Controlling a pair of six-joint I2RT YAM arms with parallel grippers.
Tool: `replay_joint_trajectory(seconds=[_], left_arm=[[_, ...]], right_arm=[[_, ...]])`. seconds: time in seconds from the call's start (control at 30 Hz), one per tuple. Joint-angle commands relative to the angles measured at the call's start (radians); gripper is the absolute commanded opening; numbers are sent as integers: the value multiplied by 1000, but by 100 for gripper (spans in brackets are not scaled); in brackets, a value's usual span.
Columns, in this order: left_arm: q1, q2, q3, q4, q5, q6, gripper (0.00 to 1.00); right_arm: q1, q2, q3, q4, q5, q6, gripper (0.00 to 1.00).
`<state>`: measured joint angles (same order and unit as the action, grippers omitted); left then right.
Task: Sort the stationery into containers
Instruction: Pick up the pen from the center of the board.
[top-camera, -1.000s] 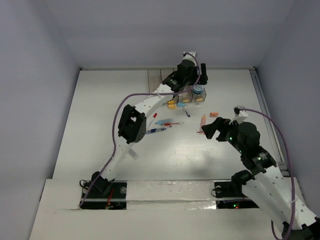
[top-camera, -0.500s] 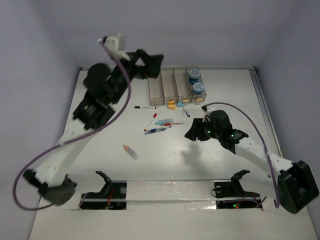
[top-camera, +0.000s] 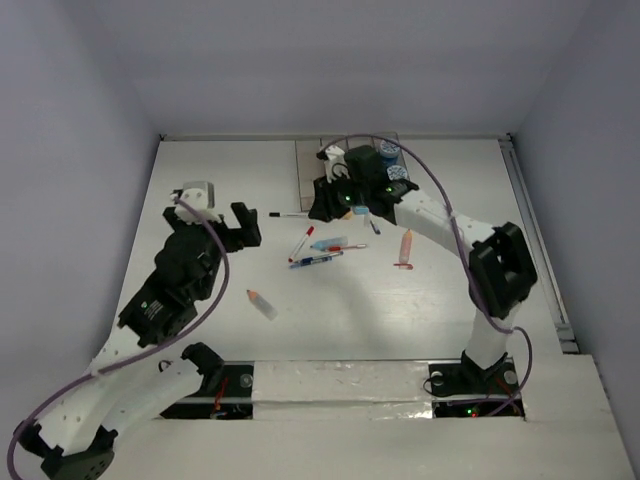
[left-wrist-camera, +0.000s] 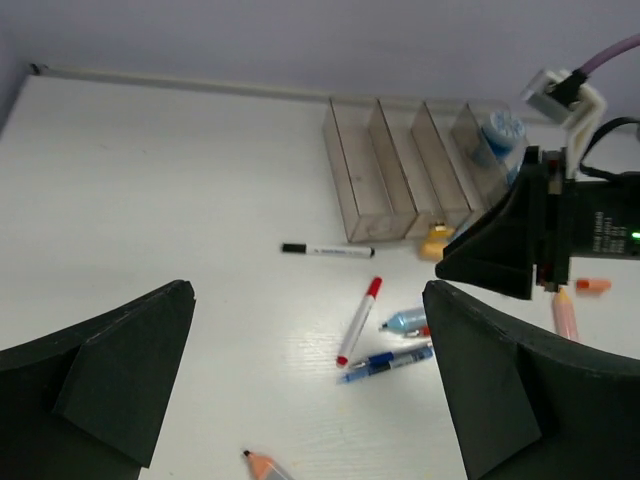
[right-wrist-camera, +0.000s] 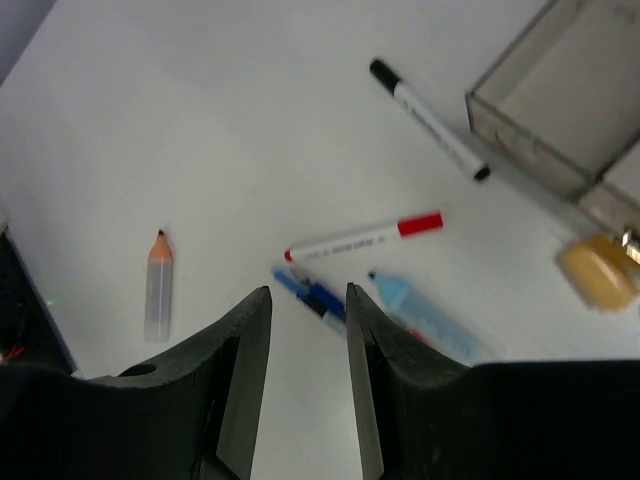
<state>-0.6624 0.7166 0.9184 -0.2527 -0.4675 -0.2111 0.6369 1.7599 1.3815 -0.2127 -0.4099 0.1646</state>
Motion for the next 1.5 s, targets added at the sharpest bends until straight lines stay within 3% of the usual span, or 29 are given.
replay_joint_trajectory(seconds=[0.0, 0.17, 0.33, 0.53, 0.8, 0.97, 1.47], left_arm=[[7, -149, -45, 76, -144, 25, 99], [7, -249, -111, 134, -146, 36, 99], [17, -299, -131, 145, -128, 36, 99], [26, -332, -145, 164, -108, 41, 99], [35, -327, -151, 159, -79, 39, 99], [35, -321, -153, 161, -65, 42, 99], [44, -324, -156, 167, -25, 45, 99]], right_arm=[[35, 154, 260, -135, -47, -149, 41], [78, 347, 540, -263, -17, -275, 43], [122, 524, 798, -422, -14, -414, 56], [164, 725, 1071, -490, 176, -519, 64], [164, 789, 1068, -352, 255, -545, 75], [164, 861, 1143, -356, 256, -543, 76], [146, 892, 1093, -329, 304, -493, 75]])
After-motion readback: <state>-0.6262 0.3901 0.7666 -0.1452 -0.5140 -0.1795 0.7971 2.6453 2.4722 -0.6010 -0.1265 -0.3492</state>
